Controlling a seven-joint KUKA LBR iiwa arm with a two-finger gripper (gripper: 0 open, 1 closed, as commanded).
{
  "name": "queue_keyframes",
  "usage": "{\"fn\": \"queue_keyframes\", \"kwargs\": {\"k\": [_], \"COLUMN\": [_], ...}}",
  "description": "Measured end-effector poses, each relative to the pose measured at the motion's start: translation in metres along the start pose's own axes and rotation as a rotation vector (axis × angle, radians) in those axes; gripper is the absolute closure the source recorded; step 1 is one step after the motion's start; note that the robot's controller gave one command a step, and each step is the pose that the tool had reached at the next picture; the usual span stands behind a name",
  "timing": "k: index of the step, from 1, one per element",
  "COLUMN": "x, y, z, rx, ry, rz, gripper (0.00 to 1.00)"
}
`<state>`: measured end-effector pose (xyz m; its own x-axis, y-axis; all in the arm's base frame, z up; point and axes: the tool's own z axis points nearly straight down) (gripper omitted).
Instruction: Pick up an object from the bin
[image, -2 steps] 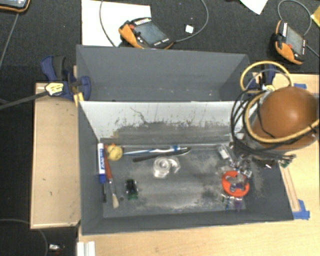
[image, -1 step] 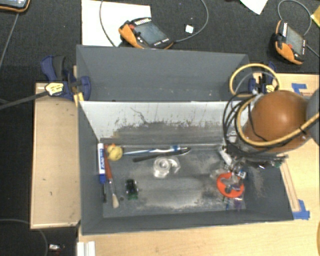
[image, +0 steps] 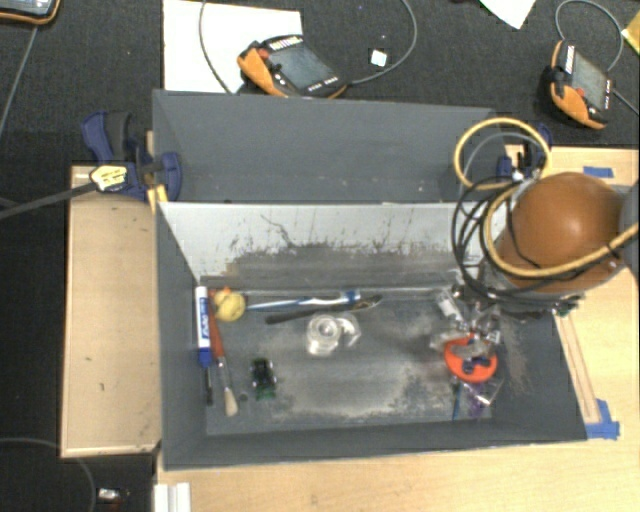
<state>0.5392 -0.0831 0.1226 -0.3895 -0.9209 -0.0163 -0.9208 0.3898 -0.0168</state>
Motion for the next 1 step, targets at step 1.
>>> {"fn": "queue_keyframes", "kwargs": {"k": [1], "x": [0.0007], "y": [0.0075], "z": [0.0064], "rx": [0.002], "ry": [-0.001], "rz": [-0.018], "gripper": [1.00]}}
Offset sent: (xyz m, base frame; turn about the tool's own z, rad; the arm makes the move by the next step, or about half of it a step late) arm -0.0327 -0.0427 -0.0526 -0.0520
